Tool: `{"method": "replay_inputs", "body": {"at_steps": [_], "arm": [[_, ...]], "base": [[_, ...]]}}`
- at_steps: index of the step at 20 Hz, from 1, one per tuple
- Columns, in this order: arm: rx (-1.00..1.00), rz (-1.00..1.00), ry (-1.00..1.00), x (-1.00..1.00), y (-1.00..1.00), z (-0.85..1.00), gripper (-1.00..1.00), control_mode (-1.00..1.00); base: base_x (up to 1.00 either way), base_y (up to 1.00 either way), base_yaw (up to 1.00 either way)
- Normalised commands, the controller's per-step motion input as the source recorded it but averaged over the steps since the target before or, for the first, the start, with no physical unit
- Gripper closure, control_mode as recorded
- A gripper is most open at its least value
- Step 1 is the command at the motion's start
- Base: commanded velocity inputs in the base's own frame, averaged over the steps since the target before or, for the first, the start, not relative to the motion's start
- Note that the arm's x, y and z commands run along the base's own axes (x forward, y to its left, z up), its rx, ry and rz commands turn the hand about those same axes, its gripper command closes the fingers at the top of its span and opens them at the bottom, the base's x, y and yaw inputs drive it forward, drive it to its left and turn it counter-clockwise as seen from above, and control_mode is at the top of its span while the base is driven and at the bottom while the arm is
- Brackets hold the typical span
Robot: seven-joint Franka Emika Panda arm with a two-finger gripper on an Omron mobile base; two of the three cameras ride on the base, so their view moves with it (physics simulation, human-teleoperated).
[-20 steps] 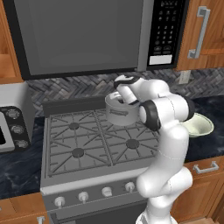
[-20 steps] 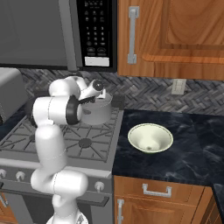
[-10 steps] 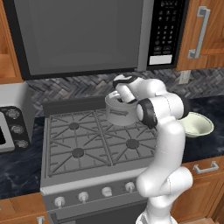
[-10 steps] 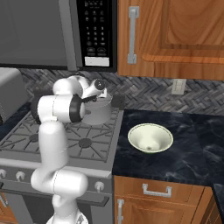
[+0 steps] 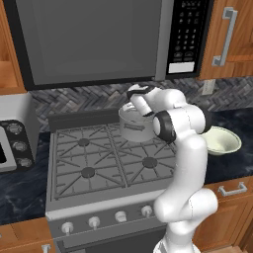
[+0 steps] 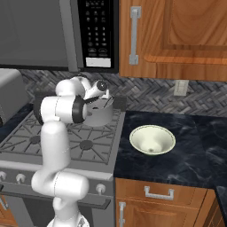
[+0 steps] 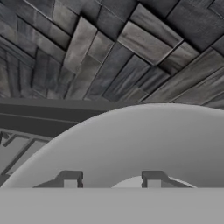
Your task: Open the cabinet and move the ladle to the pot. Then close the cabinet.
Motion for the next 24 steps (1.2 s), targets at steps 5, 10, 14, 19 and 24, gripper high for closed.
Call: {"method": "replay_inputs", "body": {"at_steps": [5,10,14,19,24], "arm": [[0.0,0.0,0.0,0.0,0.0,0.0,-1.0,-1.0],[0.0,0.0,-0.04,-0.22,0.01,0.02,-1.0,-1.0],[0.0,0.0,-0.1,-0.56,0.04,0.04,-1.0,-1.0],[0.0,0.0,-0.15,-0.73,0.07,0.12,-1.0,-1.0],[0.01,0.0,-0.19,-0.95,0.02,0.85,-1.0,-1.0]], "base": [[0.0,0.0,0.0],[0.0,0.0,0.0],[0.0,0.0,0.0],[0.0,0.0,0.0],[0.0,0.0,0.0]]}}
